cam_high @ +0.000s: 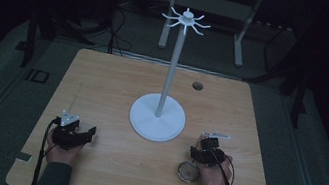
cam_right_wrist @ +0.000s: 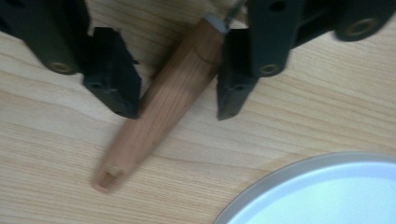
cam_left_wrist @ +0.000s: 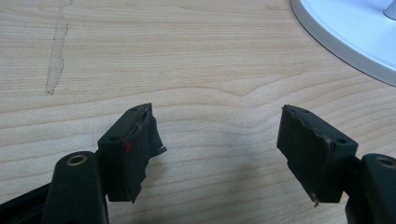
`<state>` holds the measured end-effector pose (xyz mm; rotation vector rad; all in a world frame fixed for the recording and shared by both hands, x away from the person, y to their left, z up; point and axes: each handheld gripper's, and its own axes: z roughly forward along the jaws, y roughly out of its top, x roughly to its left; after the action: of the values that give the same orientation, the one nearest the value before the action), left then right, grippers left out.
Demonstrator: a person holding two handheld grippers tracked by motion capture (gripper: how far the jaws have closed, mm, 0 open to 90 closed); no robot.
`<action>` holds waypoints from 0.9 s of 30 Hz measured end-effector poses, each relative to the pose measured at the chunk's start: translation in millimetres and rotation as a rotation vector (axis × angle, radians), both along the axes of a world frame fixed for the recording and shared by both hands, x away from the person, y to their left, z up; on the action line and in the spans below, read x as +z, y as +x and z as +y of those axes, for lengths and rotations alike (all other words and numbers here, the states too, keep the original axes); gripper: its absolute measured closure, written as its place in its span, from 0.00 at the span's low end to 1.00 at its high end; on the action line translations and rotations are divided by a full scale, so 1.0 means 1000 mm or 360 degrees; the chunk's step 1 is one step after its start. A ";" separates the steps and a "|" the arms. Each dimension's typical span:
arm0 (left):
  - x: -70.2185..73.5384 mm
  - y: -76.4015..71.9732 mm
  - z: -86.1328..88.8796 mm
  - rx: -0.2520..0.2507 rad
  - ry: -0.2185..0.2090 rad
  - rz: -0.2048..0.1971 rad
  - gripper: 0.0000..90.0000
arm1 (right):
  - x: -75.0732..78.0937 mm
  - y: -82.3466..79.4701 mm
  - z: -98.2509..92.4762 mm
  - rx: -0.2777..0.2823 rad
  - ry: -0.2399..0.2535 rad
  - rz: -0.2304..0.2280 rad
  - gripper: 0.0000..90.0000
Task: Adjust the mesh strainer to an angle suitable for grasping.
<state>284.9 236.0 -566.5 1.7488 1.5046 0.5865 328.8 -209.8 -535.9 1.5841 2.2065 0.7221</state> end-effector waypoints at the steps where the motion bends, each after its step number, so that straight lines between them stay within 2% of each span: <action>1: 0.000 0.000 0.000 0.0000 0.0000 0.0000 0.31 | 0.001 0.000 -0.001 0.0005 -0.0008 0.0006 0.61; 6: 0.000 0.000 0.000 0.0003 -0.0002 -0.0002 0.31 | 0.006 0.001 -0.006 0.0063 -0.0018 0.0039 0.72; 9: 0.000 0.000 0.000 0.0002 0.0002 0.0000 0.31 | 0.009 0.002 -0.007 0.0120 -0.0066 0.0051 0.75; 14: 0.000 0.000 0.000 0.0002 0.0001 0.0000 0.31 | 0.009 0.005 -0.010 0.0179 -0.0072 0.0203 0.69; 18: 0.000 0.000 0.000 0.0003 0.0000 -0.0001 0.31 | 0.006 0.003 -0.010 0.0186 -0.0091 0.0246 0.70; 21: 0.000 0.000 0.000 0.0002 0.0000 -0.0001 0.31 | 0.005 0.003 -0.009 0.0169 -0.0130 0.0284 0.67; 27: 0.000 0.000 0.000 0.0003 0.0000 -0.0001 0.31 | 0.006 0.001 -0.005 0.0187 -0.0202 0.0318 0.70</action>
<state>285.0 235.8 -566.5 1.7474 1.5058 0.5877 330.1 -214.6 -530.1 1.5327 2.4520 0.4613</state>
